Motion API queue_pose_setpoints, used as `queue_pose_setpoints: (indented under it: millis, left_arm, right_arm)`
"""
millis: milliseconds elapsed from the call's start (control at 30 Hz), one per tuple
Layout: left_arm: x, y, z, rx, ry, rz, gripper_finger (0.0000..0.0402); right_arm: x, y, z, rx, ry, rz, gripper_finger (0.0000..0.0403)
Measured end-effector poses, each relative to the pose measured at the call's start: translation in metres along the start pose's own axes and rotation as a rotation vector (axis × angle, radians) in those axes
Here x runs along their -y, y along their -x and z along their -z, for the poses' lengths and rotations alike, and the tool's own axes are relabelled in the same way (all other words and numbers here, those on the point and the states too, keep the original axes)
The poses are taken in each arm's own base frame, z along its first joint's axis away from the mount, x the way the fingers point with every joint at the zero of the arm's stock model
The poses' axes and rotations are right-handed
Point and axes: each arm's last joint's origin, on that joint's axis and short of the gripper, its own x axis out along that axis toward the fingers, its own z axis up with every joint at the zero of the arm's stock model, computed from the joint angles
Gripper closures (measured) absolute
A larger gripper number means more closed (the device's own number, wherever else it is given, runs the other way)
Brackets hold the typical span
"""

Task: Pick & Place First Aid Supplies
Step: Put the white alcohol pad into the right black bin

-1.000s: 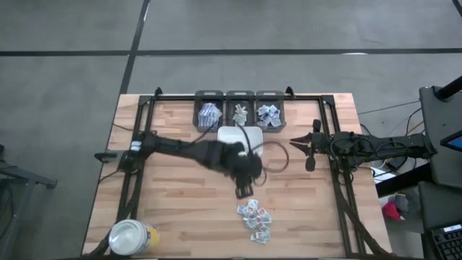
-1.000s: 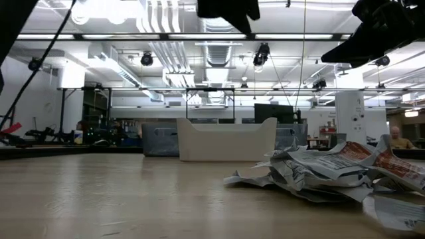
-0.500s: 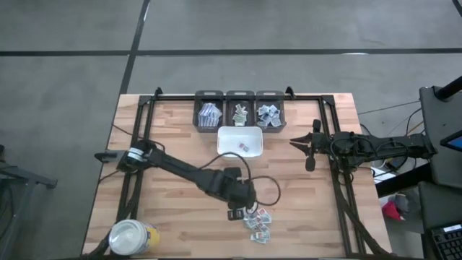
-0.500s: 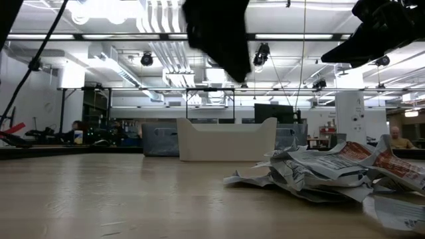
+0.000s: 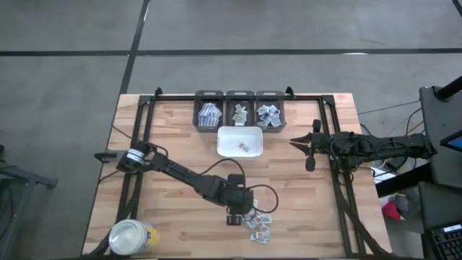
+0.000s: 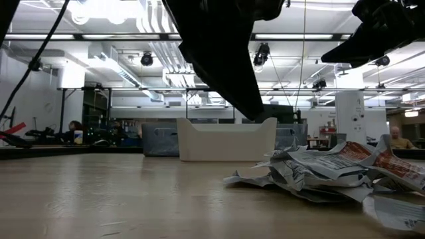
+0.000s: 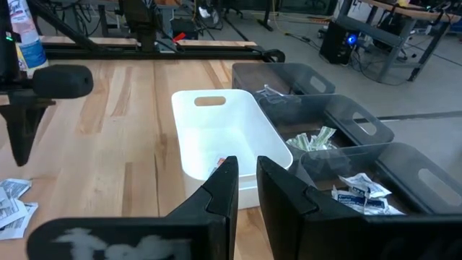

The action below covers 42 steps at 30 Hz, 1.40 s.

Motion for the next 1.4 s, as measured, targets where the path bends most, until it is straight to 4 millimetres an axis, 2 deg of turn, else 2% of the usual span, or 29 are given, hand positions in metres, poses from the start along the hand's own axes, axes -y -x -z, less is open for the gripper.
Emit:
queue_pose_setpoints:
  millis: [300, 633, 867, 1033, 1400]
  left_arm:
    - [0.000, -0.006, 0.008, -0.040, -0.027, 0.027, 0.0246]
    - [0.004, -0.036, 0.019, -0.104, -0.031, 0.062, 0.0246]
    - [0.004, -0.046, 0.024, -0.123, -0.010, 0.047, 0.0246]
    - [0.003, -0.046, 0.026, -0.152, 0.040, 0.034, 0.0246]
    - [0.001, -0.031, 0.034, -0.336, 0.177, -0.045, 0.0246]
  right_arm:
    - [0.000, 0.000, 0.000, 0.001, 0.000, 0.000, 0.0351]
    - [0.000, 0.000, 0.000, -0.001, -0.002, 0.000, 0.0351]
    - [0.000, 0.000, 0.000, -0.001, -0.002, 0.000, 0.0351]
    - [0.000, 0.000, 0.000, -0.001, -0.002, 0.000, 0.0351]
    - [0.000, 0.000, 0.000, -0.001, -0.002, 0.000, 0.0351]
